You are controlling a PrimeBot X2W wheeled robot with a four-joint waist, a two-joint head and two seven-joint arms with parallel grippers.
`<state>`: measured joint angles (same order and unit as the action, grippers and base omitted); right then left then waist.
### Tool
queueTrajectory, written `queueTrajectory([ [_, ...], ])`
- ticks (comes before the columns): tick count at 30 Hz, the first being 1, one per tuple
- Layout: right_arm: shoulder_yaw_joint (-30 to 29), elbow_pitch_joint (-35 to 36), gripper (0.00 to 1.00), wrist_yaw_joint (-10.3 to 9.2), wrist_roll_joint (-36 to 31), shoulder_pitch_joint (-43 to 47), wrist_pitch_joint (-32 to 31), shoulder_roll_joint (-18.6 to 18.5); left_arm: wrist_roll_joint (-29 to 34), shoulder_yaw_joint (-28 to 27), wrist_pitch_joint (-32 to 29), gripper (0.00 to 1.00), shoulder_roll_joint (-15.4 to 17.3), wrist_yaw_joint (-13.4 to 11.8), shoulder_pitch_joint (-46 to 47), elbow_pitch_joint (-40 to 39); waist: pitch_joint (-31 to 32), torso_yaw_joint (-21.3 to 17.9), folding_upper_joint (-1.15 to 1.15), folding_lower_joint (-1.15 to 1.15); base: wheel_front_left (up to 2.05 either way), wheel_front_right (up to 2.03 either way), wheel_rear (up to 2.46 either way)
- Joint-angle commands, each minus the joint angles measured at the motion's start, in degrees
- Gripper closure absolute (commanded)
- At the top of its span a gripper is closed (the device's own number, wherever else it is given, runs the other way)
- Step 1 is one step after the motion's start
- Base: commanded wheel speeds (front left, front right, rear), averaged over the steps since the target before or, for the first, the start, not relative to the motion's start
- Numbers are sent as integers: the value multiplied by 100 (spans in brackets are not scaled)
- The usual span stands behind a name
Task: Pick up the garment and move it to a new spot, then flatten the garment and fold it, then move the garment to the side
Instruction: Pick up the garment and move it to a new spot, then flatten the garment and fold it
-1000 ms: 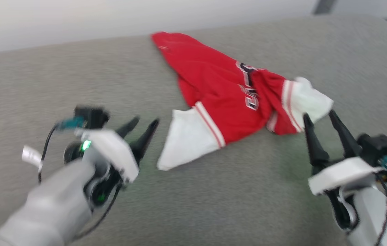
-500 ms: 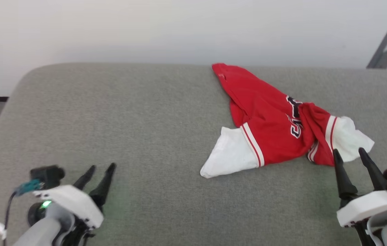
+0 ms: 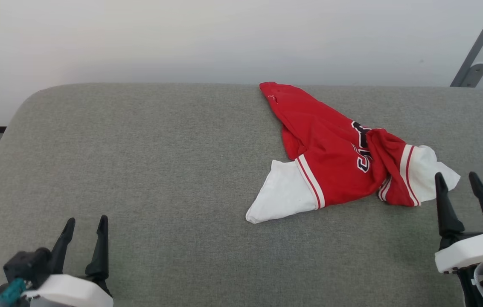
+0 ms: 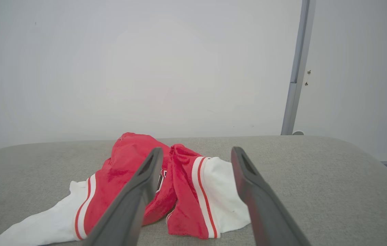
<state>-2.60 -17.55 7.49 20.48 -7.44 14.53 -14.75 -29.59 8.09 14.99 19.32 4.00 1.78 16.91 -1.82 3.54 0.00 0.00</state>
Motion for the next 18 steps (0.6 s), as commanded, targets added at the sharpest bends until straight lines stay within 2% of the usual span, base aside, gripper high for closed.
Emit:
queueTrajectory([
  [1, -42, 58, 0, 0, -50, 40, -15, 4, 237, -171, 27, 0, -116, -7, -139, -135, -9, -13, 0, 0, 0, 0, 0],
  [8, -110, 270, 0, 0, -86, -3, -113, 54, 1172, -883, 27, 0, -742, 219, -493, -578, -110, -74, 0, 0, 0, 0, 0],
  [12, -106, 282, 0, 0, -100, -28, -121, 88, 1374, -1066, 27, 0, -950, 302, -511, -591, -166, -88, 0, 0, 0, 0, 0],
  [18, -82, 271, 0, 0, -109, -93, -126, 101, 1535, -1148, 27, 0, -1042, 346, -466, -623, -223, -121, 0, 0, 0, 0, 0],
])
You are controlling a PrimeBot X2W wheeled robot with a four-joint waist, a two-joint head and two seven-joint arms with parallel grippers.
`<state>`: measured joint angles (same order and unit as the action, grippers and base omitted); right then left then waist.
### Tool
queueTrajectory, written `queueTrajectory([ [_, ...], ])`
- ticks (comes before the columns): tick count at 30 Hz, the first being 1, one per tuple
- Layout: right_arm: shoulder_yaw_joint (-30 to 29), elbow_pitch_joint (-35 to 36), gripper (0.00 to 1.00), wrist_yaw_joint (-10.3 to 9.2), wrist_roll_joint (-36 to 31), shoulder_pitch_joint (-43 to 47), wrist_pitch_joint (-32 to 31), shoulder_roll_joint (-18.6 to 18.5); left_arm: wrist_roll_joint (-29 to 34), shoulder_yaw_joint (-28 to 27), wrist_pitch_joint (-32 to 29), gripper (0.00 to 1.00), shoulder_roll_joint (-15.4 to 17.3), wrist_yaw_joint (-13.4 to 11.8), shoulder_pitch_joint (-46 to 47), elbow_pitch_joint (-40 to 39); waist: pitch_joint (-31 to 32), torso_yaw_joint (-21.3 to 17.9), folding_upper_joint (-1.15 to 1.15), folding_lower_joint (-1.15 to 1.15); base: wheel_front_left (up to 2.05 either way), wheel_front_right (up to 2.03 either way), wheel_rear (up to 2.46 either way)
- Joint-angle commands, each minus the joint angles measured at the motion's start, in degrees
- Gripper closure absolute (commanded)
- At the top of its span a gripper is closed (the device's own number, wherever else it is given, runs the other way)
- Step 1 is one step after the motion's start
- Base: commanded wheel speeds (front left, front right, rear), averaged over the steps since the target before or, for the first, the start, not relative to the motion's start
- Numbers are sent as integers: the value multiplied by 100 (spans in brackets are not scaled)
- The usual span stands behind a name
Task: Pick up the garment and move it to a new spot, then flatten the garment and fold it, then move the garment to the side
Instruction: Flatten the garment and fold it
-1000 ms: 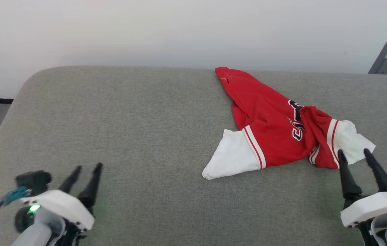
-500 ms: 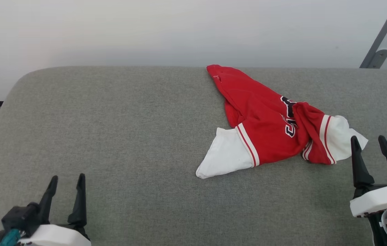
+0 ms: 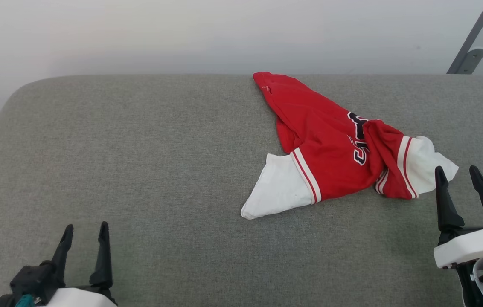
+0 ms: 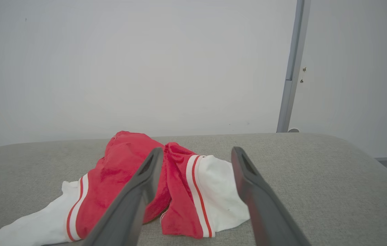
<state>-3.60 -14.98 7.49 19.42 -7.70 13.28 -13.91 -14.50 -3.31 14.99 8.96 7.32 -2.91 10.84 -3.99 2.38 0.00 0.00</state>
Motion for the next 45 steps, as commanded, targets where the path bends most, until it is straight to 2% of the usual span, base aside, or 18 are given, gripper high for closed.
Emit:
queueTrajectory([
  [1, 18, 10, 0, 0, -3, -76, 1, 17, 59, 41, 27, 0, 13, 17, 21, -24, -14, -10, 0, 0, 0, 0, 0],
  [7, -3, 24, 0, 0, 22, -159, 27, 51, 78, 436, 27, 0, 211, 20, 363, -165, -195, -46, 0, 0, 0, 0, 0],
  [10, 7, 40, 0, 0, 21, -269, 52, 85, -7, 856, 27, 0, 502, 17, 824, -204, -327, -89, 0, 0, 0, 0, 0],
  [14, 76, 19, 0, 0, 34, -410, 90, 156, -592, 1699, -94, 0, 973, 17, 1702, 23, -467, -225, 0, 0, 0, 0, 0],
  [16, 109, -6, 0, 0, 41, -480, 115, 204, -1109, 2232, -495, 0, 1236, 18, 2260, 187, -535, -314, 0, 0, 0, 0, 0],
  [19, 180, -76, 0, 0, 72, -571, 142, 245, -2129, 3015, -1575, 0, 1565, 18, 3040, 401, -653, -464, 0, 0, 0, 0, 0],
  [20, 180, -76, 0, 0, 72, -571, 142, 245, -2129, 3015, -1575, 0, 1565, 18, 3040, 401, -653, -464, 0, 0, 0, 0, 0],
  [26, 225, -189, 0, 0, 113, -716, 193, 376, -4150, 4140, -4154, 0, 1969, 12, 4137, 681, -880, -796, 0, 0, 0, 0, 0],
  [31, 226, -189, 0, 0, 130, -840, 196, 509, -5015, 4544, -5395, 0, 2057, 11, 4579, 1104, -1068, -1122, 0, 0, 0, 0, 0],
  [36, 151, -92, 0, 0, 134, -870, 198, 663, -5427, 4687, -5909, 0, 1964, 11, 4738, 1753, -1265, -1456, 0, 0, 0, 0, 0],
  [43, 65, 6, 0, 0, 140, -906, 199, 773, -5550, 4814, -6036, 0, 1943, 1, 4804, 2206, -1504, -1638, 0, 0, 0, 0, 0],
  [44, 56, 17, 0, 0, 135, -913, 199, 783, -5575, 4852, -6055, 9, 1920, -1, 4814, 2209, -1524, -1643, 0, 0, 0, 0, 0],
  [45, 50, 23, 0, 0, 128, -920, 199, 787, -5615, 4881, -6054, 47, 1901, 0, 4814, 2193, -1540, -1642, 0, 0, 0, 0, 0],
])
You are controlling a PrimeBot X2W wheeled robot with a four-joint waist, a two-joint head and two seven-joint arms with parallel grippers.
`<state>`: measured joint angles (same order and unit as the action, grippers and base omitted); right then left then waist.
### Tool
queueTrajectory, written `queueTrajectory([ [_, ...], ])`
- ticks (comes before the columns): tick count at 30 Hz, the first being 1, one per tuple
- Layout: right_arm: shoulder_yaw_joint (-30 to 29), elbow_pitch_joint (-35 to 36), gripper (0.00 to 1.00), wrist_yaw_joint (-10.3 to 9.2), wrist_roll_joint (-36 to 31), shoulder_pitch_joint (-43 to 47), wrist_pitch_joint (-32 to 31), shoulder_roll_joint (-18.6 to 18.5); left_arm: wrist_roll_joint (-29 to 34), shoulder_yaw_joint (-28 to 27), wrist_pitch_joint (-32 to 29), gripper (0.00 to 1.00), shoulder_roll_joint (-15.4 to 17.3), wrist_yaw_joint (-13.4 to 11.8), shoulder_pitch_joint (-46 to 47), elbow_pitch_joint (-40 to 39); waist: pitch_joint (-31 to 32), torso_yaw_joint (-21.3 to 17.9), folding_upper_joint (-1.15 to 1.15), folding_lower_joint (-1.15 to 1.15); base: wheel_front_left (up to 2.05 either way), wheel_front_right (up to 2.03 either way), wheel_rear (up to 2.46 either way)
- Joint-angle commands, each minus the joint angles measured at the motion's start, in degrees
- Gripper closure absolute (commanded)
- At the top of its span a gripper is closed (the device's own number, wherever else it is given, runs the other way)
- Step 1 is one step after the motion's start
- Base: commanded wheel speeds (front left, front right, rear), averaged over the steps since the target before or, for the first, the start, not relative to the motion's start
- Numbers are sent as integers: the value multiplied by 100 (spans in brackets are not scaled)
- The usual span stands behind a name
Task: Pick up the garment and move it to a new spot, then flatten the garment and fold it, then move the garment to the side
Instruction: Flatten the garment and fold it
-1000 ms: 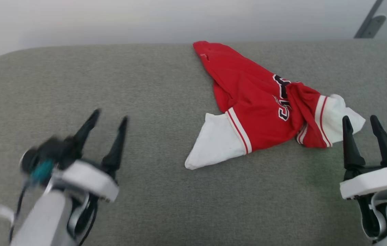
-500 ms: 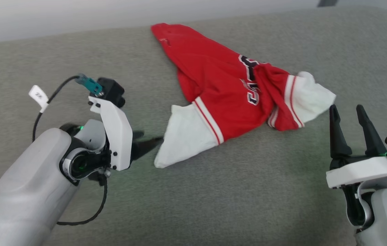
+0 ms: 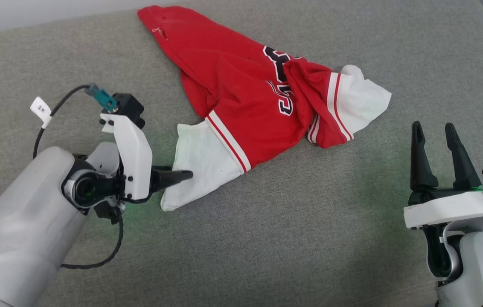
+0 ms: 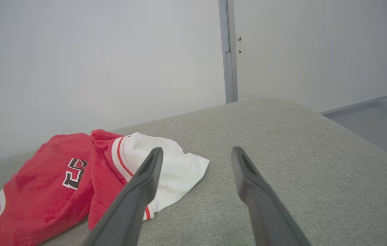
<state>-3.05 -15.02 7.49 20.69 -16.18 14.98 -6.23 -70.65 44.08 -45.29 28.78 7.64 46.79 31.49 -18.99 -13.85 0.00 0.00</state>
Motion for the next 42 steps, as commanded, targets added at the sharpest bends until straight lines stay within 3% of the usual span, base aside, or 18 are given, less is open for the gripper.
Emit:
queueTrajectory([
  [1, -12, 31, 0, 0, -5, -81, 29, 29, -34, 164, -23, 75, -102, -32, -140, 108, -55, -16, 0, 0, 0, 0, 0],
  [2, -16, 34, 0, 0, -13, -89, 28, 40, -84, 176, -20, 99, -120, -32, -123, 105, -63, -9, 0, 0, 0, 0, 0],
  [7, -42, 40, 0, 0, -60, -109, 28, 61, -110, 104, 289, 100, -6, -26, 85, 64, -49, 103, 0, 0, 0, 0, 0],
  [17, -57, 28, 0, 0, -87, -38, 29, -3, -240, -326, 974, 100, 885, -22, 59, 270, 121, 367, 0, 0, 0, 0, 0],
  [22, -48, 42, 0, 0, -102, -8, 29, -61, -255, -427, 1152, 100, 1089, -22, -48, 459, 162, 435, 0, 0, 0, 0, 0],
  [28, -5, 27, 0, 0, -135, 4, 29, -211, -98, -410, 1526, 100, 1041, -43, -150, 697, 216, 522, 0, 0, 0, 0, 0],
  [29, 17, 13, 0, 0, -149, 7, 29, -247, -77, -402, 1632, 88, 1006, -37, -155, 696, 227, 540, 0, 0, 0, 0, 0],
  [30, 43, -5, 0, 0, -162, 12, 29, -283, -65, -419, 1764, 64, 970, -32, -167, 692, 238, 558, 0, 0, 0, 0, 0],
  [31, 78, -29, 0, 0, -192, 18, 29, -332, -29, -428, 1911, 13, 947, -30, -197, 683, 254, 579, 0, 0, 0, 0, 0],
  [32, 145, -62, 0, 0, -225, 19, 29, -399, 7, -424, 2060, 0, 938, -25, -245, 678, 272, 596, 0, 0, 0, 0, 0],
  [38, 684, -371, 0, 0, -316, -115, -214, -886, 128, -542, 3153, 0, 779, -15, -606, 631, 406, 722, 0, 0, 0, 0, 0],
  [42, 1265, -503, 0, 0, -285, -190, -720, -1391, 422, -541, 4182, 0, 651, -18, -950, 516, 475, 871, 0, 0, 0, 0, 0],
])
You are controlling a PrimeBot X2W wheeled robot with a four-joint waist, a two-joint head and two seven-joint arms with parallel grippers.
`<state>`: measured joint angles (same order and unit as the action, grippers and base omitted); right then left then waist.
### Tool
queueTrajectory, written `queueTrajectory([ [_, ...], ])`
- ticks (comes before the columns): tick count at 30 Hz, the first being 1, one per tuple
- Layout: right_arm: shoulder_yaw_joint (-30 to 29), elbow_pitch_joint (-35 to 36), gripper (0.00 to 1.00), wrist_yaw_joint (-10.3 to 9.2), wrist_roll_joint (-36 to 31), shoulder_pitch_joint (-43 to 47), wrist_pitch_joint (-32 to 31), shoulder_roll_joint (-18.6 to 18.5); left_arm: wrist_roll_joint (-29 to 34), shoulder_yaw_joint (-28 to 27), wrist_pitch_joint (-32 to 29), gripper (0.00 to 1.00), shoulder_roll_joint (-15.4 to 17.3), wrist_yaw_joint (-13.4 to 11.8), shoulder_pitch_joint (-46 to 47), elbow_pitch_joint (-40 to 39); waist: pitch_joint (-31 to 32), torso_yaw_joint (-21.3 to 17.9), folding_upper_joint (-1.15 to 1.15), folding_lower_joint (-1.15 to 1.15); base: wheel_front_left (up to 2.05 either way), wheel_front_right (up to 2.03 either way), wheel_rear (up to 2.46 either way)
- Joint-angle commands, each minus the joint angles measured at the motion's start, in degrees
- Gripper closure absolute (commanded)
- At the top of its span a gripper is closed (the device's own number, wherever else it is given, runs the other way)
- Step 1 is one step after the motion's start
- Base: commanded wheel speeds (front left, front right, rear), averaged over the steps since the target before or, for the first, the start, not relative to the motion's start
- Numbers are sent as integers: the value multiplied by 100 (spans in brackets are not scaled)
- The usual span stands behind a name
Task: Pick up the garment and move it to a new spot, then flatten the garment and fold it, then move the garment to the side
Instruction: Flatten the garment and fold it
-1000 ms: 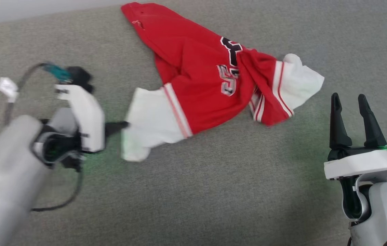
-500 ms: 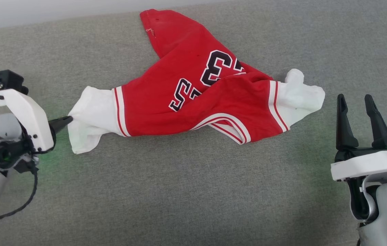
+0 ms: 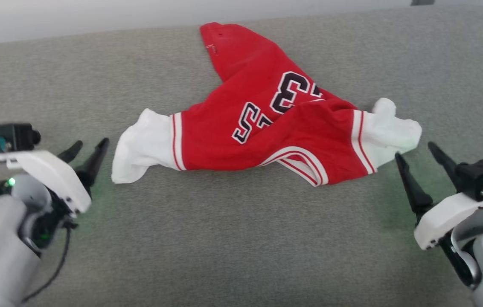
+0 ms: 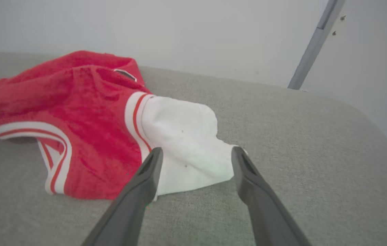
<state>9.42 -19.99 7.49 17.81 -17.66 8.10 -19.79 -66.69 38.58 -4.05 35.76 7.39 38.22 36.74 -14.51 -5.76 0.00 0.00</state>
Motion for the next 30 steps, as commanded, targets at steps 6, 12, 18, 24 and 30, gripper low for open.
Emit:
queueTrajectory([
  [6, 1045, 166, 0, 0, 456, -98, -1213, -1076, 670, 181, 1493, 0, -417, -185, -567, -81, 63, 435, 0, 0, 0, 0, 0],
  [12, 1913, 605, 0, 0, 1058, -333, -2199, -2095, 1428, -54, 1926, 0, -880, -584, -1019, -426, 66, 814, 0, 0, 0, 0, 0],
  [18, 2364, 857, 0, 0, 1586, -626, -2785, -2816, 2838, -1206, 1929, 0, -1399, -991, -1973, -1649, -34, 1193, 0, 0, 0, 0, 0],
  [24, 2646, 794, 0, 0, 1916, -821, -3139, -3273, 3768, -2056, 1928, 0, -1893, -979, -2679, -2415, -146, 1479, 0, 0, 0, 0, 0],
  [30, 2931, 546, 0, 0, 2242, -996, -3406, -3573, 4366, -2670, 1930, 0, -2349, -717, -3012, -2762, -308, 1670, 0, 0, 0, 0, 0],
])
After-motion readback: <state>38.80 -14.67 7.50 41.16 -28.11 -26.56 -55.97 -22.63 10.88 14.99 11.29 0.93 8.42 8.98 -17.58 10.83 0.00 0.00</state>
